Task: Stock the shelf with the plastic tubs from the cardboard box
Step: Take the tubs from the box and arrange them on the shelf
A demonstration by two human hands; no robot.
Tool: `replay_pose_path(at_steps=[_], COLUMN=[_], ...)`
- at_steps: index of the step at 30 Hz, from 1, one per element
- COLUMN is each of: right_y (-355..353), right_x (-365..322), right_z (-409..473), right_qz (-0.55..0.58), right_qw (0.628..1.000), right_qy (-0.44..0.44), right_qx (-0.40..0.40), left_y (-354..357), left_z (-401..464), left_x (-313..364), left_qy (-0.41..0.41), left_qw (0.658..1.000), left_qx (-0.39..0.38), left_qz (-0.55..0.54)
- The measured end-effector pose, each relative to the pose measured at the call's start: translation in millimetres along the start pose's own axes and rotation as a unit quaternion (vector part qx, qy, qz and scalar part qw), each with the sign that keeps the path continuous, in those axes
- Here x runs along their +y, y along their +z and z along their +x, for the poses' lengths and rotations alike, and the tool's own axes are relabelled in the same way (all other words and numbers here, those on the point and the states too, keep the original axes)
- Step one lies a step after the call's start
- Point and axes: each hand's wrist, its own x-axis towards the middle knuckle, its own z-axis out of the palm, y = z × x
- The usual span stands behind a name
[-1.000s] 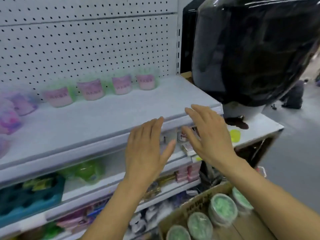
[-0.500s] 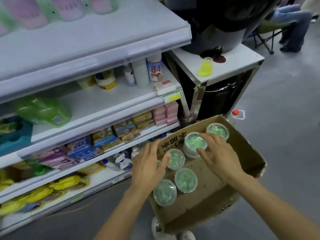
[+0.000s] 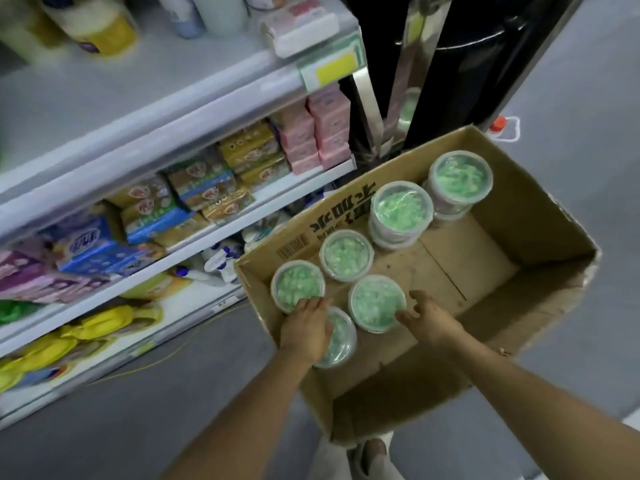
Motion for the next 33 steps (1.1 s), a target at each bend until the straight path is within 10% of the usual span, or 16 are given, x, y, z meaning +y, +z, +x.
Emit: replay_pose_path(at_steps=[15, 21, 33], right_y=[24.1, -17.3, -121.9], right_x=[-1.9, -11.6, -88.6], right_z=[37.4, 11.1, -107.0], right_qz=[0.21, 0.228, 0.342], right_qw=[0.973, 0.969, 0.931], right_qy=[0.091, 0.077, -0.058], right_qx=[0.039, 0.059, 0.116], left_y=[11.1, -9.7, -137.5], left_z=[42.7, 18.5, -80.6], left_x=[2.8, 0.4, 4.5], left_qy=[0.004, -0.088, -0.157], left_qw=[0.989, 0.992, 0.876], left_qx=[-0.072, -0.061, 0.115], left_qz=[0.13, -0.062, -0.442])
